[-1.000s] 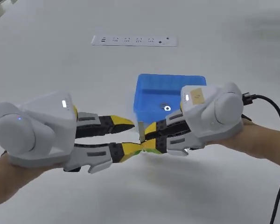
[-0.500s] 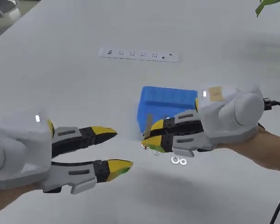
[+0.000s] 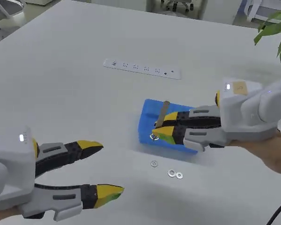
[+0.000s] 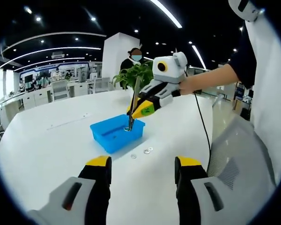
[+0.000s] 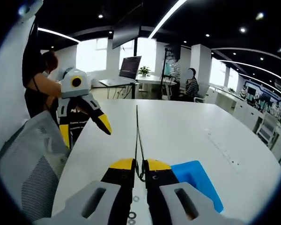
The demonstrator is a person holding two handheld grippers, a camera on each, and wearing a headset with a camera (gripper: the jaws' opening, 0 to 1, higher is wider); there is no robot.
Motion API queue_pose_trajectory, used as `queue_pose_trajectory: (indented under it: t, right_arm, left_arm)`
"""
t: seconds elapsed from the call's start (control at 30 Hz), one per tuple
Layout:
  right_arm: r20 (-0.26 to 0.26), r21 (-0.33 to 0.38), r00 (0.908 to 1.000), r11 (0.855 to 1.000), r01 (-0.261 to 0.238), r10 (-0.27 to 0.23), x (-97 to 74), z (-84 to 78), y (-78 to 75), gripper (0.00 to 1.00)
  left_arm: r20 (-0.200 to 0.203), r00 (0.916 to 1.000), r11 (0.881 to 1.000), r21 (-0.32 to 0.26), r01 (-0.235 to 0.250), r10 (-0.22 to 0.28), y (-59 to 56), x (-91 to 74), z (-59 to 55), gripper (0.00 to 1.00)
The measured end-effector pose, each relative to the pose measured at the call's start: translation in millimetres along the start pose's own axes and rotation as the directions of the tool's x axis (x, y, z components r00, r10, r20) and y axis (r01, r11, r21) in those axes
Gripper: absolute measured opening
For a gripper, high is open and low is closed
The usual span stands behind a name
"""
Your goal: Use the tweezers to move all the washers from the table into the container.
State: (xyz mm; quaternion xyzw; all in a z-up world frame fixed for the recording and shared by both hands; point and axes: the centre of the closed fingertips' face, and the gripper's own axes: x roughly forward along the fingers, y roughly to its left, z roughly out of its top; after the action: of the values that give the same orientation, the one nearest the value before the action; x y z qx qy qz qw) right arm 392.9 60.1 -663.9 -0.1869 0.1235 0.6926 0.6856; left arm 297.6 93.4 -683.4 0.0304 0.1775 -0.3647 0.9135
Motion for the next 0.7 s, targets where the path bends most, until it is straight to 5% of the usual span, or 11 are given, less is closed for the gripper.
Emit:
queue_pose_trajectory:
  t: [0.23,0.47,0.7]
  right_arm:
    - [-0.005,0.013,0.9971,0.997,0.076,-0.076,-8.7,-3.7,-29.9,0.09]
    - [-0.038,0.085,0.9873,0.984,0.157,-0.154,-10.5,-30.9,-63.7,0.09]
    - [-0.093,0.127,0.9765,0.971,0.205,-0.194,-2.6,-61.8,-86.2,0.09]
  left_arm:
    - [0.027,0.9992,1.0,-0.006,-0.029,0.029,6.6,-6.2,0.5,0.7]
    - [0.06,0.9948,0.996,-0.028,-0.08,0.082,18.2,-10.8,5.3,0.84]
    - [0.037,0.9919,0.992,-0.048,-0.12,0.121,25.7,-10.7,-0.3,0.99]
